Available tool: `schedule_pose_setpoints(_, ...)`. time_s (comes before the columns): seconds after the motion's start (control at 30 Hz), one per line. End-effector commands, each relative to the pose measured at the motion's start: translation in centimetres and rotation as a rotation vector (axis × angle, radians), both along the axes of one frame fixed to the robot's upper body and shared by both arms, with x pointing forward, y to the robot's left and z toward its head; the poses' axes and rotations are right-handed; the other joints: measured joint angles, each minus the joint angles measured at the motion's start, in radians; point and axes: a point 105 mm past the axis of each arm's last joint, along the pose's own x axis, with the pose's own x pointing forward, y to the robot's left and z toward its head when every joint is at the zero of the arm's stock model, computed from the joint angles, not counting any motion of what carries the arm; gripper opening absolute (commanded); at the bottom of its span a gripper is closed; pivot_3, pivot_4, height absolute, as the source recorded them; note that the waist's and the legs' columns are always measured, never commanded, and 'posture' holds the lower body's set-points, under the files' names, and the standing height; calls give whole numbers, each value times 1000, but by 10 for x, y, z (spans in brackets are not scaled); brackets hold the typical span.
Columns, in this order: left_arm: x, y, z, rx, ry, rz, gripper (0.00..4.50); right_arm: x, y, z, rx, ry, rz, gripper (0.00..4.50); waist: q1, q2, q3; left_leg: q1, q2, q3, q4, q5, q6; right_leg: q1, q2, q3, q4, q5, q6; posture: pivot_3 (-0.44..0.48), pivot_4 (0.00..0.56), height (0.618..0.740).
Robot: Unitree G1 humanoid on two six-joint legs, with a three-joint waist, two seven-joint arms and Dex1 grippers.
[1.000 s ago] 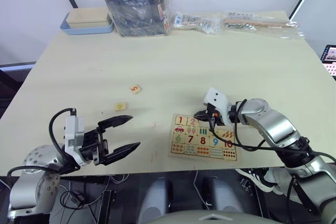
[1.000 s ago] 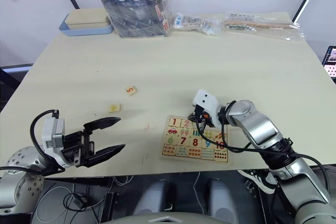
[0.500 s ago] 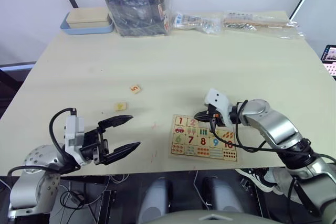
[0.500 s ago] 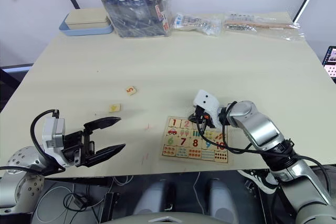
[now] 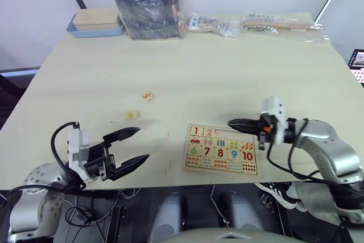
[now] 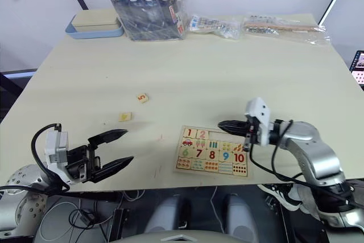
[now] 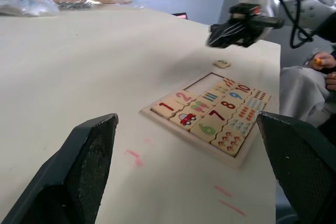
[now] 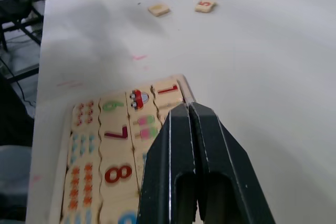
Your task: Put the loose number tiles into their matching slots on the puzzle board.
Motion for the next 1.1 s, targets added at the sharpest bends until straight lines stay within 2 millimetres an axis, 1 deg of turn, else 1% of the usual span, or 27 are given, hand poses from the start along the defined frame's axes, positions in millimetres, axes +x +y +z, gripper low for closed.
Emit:
schedule_pose_setpoints(0.03, -2, 14, 5, -16, -19, 71, 4500, -14, -26, 11, 36, -66, -34, 550, 0, 0, 0, 0, 0, 0, 0, 0, 0, 0, 0, 0, 0, 0, 0, 0, 150, 740)
schedule_pose_setpoints(0.07, -3, 17, 4, -21, -14, 92, 4500, -19, -35, 10, 35, -73, -52, 658, 4, 0, 0, 0, 0, 0, 0, 0, 0, 0, 0, 0, 0, 0, 0, 0, 150, 740)
schedule_pose_setpoints(0.1, -4, 20, 3, -27, -10, 113, 4500, -23, -43, 8, 35, -72, -73, 1279, 5, 0, 0, 0, 0, 0, 0, 0, 0, 0, 0, 0, 0, 0, 0, 0, 150, 740)
schedule_pose_setpoints(0.13, -6, 24, 2, -29, -5, 133, 4500, -28, -52, 6, 37, -70, -98, 1710, 6, 0, 0, 0, 1, 0, 0, 0, 0, 0, 0, 0, 0, 0, 0, 0, 150, 740)
schedule_pose_setpoints(0.17, -7, 26, 1, -30, -3, 145, 4500, -31, -57, 5, 39, -67, -114, 2267, 8, 0, 0, 0, 1, 1, 0, 0, 0, 0, 0, 1, 0, 0, 0, 0, 150, 740)
schedule_pose_setpoints(0.2, -8, 28, 0, -30, 2, 159, 4500, -34, -63, 4, 40, -64, -131, 2726, 9, 0, 0, 0, 1, 1, 0, 0, 0, 0, 0, 1, 0, 0, 0, 0, 150, 740)
schedule_pose_setpoints(0.23, -10, 33, -2, -34, 8, 188, 4500, -39, -76, 1, 30, -60, -174, 3344, 9, -1, 0, 0, 1, 2, 0, 0, 0, 0, 0, 2, 0, 0, 0, 0, 150, 740)
schedule_pose_setpoints(0.27, -11, 37, -3, -38, 12, 210, 4500, -42, -84, -2, 22, -57, -202, 3692, 12, -1, 0, 1, 1, 2, 0, 0, 0, 0, 0, 2, 0, 0, 0, 0, 150, 740)
schedule_pose_setpoints(0.3, -12, 42, -5, -46, 16, 248, 4500, -47, -97, -6, 13, -48, -252, 4304, 15, -1, -1, 2, 1, 2, 0, 0, 0, 0, 0, 2, 0, -1, 1, 0, 150, 740)
schedule_pose_setpoints(0.33, -12, 46, -5, -52, 18, 272, 4500, -51, -106, -9, 7, -43, -283, 4449, 18, -1, -1, 2, 1, 2, 0, 0, 0, 0, 0, 2, 0, -2, 3, 0, 150, 740)
schedule_pose_setpoints(0.43, -14, 58, -7, -57, 23, 345, 4500, -65, -128, -17, -3, -22, -370, 4449, 21, -2, -1, 1, 1, 2, 0, 0, 0, 0, 0, 2, 0, -2, 3, 0, 150, 740)
schedule_pose_setpoints(0.5, -17, 67, -9, -59, 33, 396, 4500, -76, -146, -22, -16, -9, -444, 4449, 21, -2, -1, 1, 1, 2, 0, 0, 0, 0, 0, 2, 0, -2, 3, 0, 150, 740)
schedule_pose_setpoints(0.57, -19, 71, -10, -72, 43, 425, 4500, -82, -156, -25, -26, -6, -485, 4449, 21, -2, -1, 2, 1, 2, 0, 0, 0, 0, 0, 2, 0, -2, 4, 0, 150, 740)
schedule_pose_setpoints(0.67, -18, 72, -13, -77, 54, 445, 4500, -86, -162, -31, -38, 0, -512, 4449, 19, -2, -1, 2, 1, 2, 0, 0, 0, 0, 0, 3, 0, -3, 4, 0, 150, 740)
schedule_pose_setpoints(0.83, -17, 71, -13, -76, 54, 443, 4500, -88, -164, -33, -41, -5, -527, 4449, 20, -2, -2, 2, 2, 3, 0, 0, 0, 0, 0, 3, 0, -3, 4, 0, 150, 740)
schedule_pose_setpoints(0.93, -14, 67, -10, -79, 46, 421, 4500, -84, -160, -33, -41, -11, -528, 4449, 20, -2, -2, 2, 2, 3, 0, 0, 0, 0, 0, 3, 0, -2, 3, 0, 150, 740)
schedule_pose_setpoints(1.03, -11, 59, -5, -73, 36, 359, 4500, -77, -153, -32, -48, -22, -542, 4449, 21, -2, -2, 2, 2, 3, 0, 0, 0, 0, 0, 3, 0, -2, 4, 0, 150, 740)
schedule_pose_setpoints(1.1, -11, 48, 0, -58, 30, 283, 4500, -70, -146, -32, -60, -28, -539, 4449, 20, -2, -2, 2, 2, 3, 0, 0, 0, 0, 0, 3, 0, -2, 4, 0, 150, 740)
